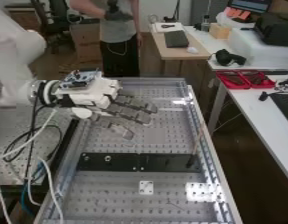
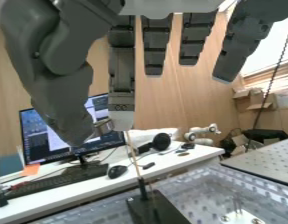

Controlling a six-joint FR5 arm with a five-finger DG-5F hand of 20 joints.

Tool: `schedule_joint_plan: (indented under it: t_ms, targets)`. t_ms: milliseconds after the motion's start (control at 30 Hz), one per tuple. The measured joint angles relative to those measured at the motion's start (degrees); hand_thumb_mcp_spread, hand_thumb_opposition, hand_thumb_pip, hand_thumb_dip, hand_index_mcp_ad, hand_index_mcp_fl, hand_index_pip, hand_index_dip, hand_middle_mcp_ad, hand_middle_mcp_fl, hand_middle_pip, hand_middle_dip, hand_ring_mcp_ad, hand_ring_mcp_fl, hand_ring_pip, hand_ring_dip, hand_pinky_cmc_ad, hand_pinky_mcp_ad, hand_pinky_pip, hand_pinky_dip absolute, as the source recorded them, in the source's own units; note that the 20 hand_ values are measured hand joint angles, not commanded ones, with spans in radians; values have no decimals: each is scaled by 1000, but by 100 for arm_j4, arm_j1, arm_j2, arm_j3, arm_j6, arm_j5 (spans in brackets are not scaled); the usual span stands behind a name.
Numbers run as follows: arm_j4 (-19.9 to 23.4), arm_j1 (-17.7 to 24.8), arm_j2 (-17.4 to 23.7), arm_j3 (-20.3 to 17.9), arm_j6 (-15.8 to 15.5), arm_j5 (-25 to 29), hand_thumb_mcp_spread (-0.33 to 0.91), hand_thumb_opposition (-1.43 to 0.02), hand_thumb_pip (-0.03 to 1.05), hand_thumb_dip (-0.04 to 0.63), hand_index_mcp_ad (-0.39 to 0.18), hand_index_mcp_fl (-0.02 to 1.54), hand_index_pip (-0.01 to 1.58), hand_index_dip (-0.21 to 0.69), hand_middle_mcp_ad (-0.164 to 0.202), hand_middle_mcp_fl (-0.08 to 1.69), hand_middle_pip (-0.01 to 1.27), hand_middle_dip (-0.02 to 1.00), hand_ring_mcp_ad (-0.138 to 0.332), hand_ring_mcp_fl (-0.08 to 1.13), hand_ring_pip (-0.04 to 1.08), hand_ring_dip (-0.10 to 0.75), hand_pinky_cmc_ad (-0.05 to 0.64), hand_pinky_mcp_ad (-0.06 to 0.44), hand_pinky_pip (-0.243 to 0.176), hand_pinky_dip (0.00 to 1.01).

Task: Grab the bearing and place it in the white container

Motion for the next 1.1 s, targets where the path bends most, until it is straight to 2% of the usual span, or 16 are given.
schedule_joint_plan:
  t_ms: [167, 333, 400, 733, 967, 1100]
  targets:
    - [-303, 463, 463, -174, -94, 274, 337, -829, 661, 246, -65, 340, 1461, 87, 42, 106, 131, 227, 131, 0, 122, 112, 380, 295, -89, 466]
    - [-641, 1039, 814, -291, -163, 798, 337, -829, 661, 246, -65, 335, 1457, 87, 44, 105, 127, 227, 131, 0, 124, 113, 384, 295, -89, 466]
    - [-748, 1247, 905, -313, -187, 1024, 335, -829, 661, 250, -65, 335, 1443, 87, 40, 106, 127, 227, 129, 0, 124, 113, 365, 295, -89, 466]
    - [-1274, 2433, 1177, -318, -192, 2317, 335, -829, 661, 246, -65, 335, 1443, 89, 40, 110, 127, 227, 129, 0, 117, 119, 365, 295, -89, 466]
    - [-1282, 3206, 1363, -524, -178, 2889, 335, -829, 661, 246, -65, 353, 1443, 89, 44, 113, 127, 229, 129, 0, 119, 119, 365, 295, -89, 466]
    - [-1169, 3693, 1560, -817, -143, 3028, 335, -824, 661, 246, -65, 353, 1443, 89, 45, 110, 127, 229, 134, -2, 103, 119, 365, 291, -89, 466]
